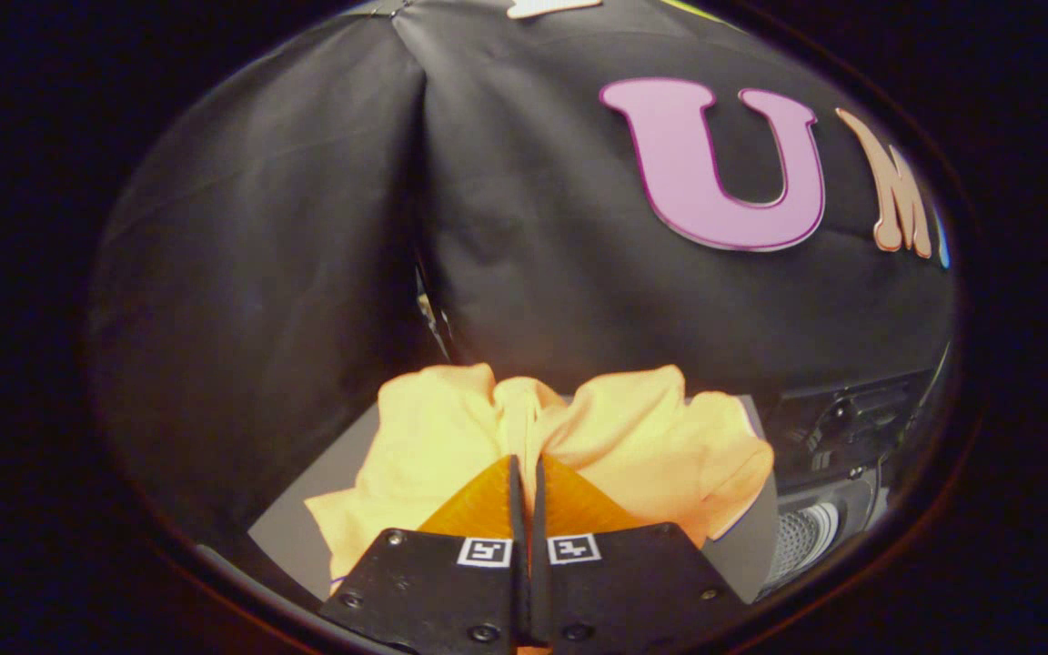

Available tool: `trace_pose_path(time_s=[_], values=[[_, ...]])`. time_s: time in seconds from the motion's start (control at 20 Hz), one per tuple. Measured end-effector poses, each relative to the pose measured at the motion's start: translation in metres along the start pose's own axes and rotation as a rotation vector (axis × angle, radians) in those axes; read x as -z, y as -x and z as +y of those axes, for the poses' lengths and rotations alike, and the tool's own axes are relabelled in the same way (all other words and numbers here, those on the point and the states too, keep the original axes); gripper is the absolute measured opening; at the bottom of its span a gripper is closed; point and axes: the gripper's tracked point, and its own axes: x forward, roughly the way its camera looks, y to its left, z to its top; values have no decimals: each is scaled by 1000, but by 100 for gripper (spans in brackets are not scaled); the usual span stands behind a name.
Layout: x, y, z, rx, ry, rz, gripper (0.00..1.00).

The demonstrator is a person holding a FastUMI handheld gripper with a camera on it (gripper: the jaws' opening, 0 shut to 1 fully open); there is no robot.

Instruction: Put the clothes into the washing machine and then close the washing machine lid.

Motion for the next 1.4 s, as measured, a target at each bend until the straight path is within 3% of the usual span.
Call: trace_pose_path(time_s=[0.3,0.95,1.15,1.4], values=[[-60,78,-31,6,-12,-138,0],[-109,170,-191,213,-78,-327,0],[-92,165,-242,278,-93,-336,0],[-36,134,-298,337,-150,-256,0]])
